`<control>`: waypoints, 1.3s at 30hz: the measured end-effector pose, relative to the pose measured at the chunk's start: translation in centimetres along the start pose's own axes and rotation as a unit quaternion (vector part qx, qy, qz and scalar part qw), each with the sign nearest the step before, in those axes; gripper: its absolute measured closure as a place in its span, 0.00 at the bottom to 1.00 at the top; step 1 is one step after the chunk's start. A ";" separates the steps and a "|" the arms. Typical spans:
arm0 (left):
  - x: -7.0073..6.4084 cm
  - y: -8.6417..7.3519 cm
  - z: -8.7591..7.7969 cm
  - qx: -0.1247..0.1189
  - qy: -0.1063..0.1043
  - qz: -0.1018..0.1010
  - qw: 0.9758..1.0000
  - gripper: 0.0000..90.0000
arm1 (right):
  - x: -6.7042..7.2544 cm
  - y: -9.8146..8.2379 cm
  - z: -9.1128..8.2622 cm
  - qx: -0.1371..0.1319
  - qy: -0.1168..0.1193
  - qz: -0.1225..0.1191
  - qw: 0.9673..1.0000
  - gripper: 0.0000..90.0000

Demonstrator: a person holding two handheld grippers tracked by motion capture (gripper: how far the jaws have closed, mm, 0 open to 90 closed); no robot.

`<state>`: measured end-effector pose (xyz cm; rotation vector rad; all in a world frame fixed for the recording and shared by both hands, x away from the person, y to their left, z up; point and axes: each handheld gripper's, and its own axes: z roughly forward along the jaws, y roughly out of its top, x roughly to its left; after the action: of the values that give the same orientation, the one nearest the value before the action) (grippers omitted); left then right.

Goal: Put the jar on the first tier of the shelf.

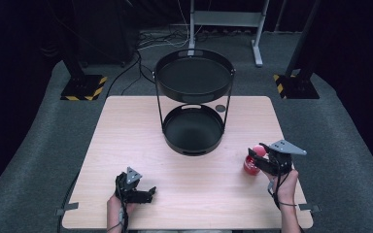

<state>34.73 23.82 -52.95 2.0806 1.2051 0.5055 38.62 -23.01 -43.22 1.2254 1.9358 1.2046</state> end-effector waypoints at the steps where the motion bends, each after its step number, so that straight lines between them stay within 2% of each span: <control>1: 0.0 0.0 0.0 0.000 0.000 0.000 1.000 0.03 | 0.1 0.1 0.1 0.000 0.002 -0.002 1.000 0.53; 21: 0.0 0.0 0.0 0.001 0.000 0.000 1.000 0.03 | 1.6 1.9 1.4 -0.007 0.034 -0.020 0.999 0.53; 39: 0.0 0.0 0.0 0.000 0.000 0.001 1.000 0.03 | 3.0 2.9 2.7 -0.012 0.054 -0.027 0.998 0.53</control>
<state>34.72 23.82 -52.94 2.0819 1.2040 0.5062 40.69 -18.71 -41.79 1.1098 2.0125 1.2870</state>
